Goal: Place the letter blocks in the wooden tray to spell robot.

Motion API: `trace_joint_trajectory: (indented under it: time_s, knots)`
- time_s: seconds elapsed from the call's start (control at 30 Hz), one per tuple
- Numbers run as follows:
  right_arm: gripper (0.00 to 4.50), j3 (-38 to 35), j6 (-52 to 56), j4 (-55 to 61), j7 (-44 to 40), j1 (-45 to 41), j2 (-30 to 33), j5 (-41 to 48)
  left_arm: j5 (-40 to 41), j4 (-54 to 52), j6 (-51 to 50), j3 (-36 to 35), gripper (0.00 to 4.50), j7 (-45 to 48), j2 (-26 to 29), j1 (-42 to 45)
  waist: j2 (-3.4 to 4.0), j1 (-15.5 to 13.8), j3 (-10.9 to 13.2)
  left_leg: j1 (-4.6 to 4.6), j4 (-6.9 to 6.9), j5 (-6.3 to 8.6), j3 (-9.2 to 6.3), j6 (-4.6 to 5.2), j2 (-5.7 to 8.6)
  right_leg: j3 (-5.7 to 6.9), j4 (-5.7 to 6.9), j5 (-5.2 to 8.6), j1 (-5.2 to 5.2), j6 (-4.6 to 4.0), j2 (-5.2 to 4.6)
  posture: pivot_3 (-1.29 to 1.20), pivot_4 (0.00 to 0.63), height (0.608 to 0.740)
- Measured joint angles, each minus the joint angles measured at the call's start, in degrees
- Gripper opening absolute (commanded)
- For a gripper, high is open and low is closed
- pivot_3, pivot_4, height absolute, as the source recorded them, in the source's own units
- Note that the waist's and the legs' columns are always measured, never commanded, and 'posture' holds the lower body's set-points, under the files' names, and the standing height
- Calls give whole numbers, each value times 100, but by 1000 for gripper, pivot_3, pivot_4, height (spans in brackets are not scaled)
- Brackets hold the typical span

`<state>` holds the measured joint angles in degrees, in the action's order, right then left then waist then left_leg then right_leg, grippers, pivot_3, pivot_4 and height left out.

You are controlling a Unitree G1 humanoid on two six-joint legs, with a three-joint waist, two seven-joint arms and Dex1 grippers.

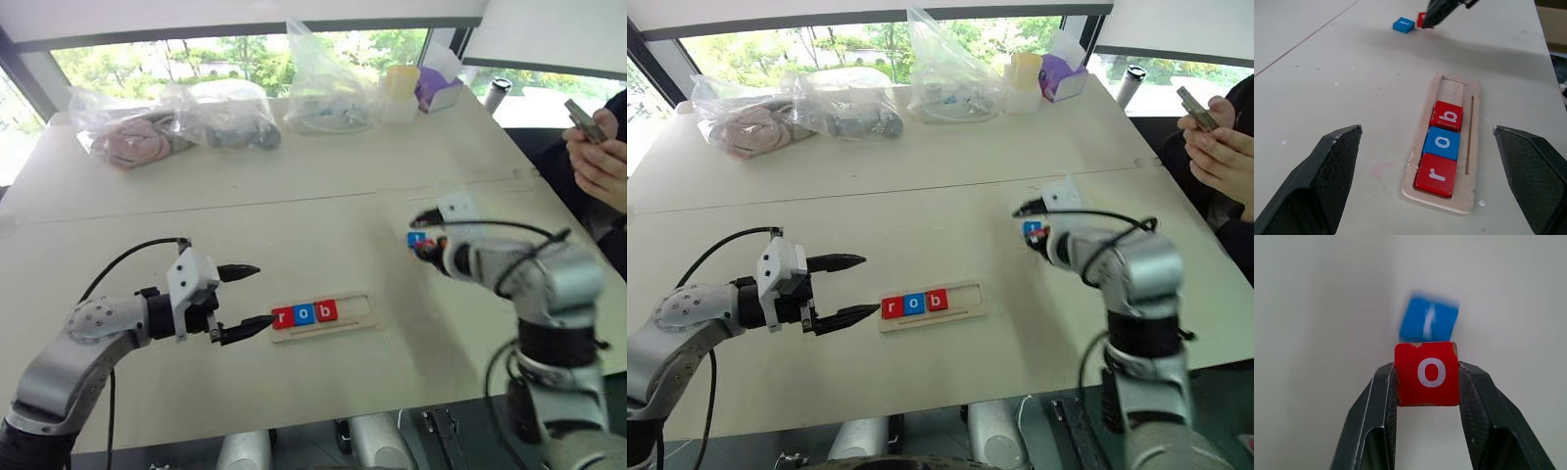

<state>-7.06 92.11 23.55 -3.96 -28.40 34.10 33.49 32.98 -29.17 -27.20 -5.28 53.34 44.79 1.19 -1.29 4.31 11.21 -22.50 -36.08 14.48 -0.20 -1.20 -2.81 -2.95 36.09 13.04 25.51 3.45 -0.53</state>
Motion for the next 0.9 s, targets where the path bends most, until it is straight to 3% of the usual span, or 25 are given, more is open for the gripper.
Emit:
trace_joint_trajectory:
  time_s: [0.17, 0.4, 0.47, 0.5, 0.63, 0.77, 0.9]
  knots:
    - [1138, -291, 0, 379, 949, 457, 400, 1783, -4, 133, 52, 13, 4500, 163, 10, 173, -2, -25, -1, 8, -11, 0, -9, 0, -1, 1, 5, -3, -7, -4, 4, 0, 150, 740]
    - [1138, -426, 0, 269, 2724, 804, 390, 3553, -23, 206, 60, 117, 4500, 294, 10, 372, -5, -30, -2, -2, -26, -1, 7, -1, 5, -11, -11, -4, -13, -4, -5, 0, 150, 740]
    - [2151, -446, 0, 186, 3125, 803, 390, 3924, -39, 206, 60, 148, 4500, 300, 9, 372, -5, -34, -2, -2, -21, -1, 4, 0, 5, -11, -10, -3, -12, -3, -4, 0, 150, 740]
    - [2411, -448, 0, 141, 3301, 795, 388, 4069, -47, 206, 61, 156, 4500, 301, 9, 372, -6, -35, -2, -2, -18, -1, 3, 0, 4, -11, -8, -3, -12, -4, -2, 0, 150, 740]
    - [4454, -438, 0, -96, 3911, 700, 417, 4616, -97, 207, 62, 174, 4500, 299, 5, 379, -5, -35, -2, 0, -14, -1, 0, 0, 3, -10, -7, -3, -10, -3, 0, 0, 150, 740]
    - [4454, 236, 0, -65, 3038, 167, 1379, 4867, -113, 208, 64, 174, 4500, 295, -1, 382, 2, -28, 3, -1, -18, -1, 8, 0, 4, -13, -10, -3, -9, -2, -2, 0, 150, 740]
    - [4454, 1582, -1179, 895, 106, -574, 3473, 3280, -126, 213, 67, 182, 4500, 294, -8, 411, 14, -74, 11, 0, -12, 0, -5, -1, 0, 5, -16, 2, -3, 0, -3, 0, 150, 740]
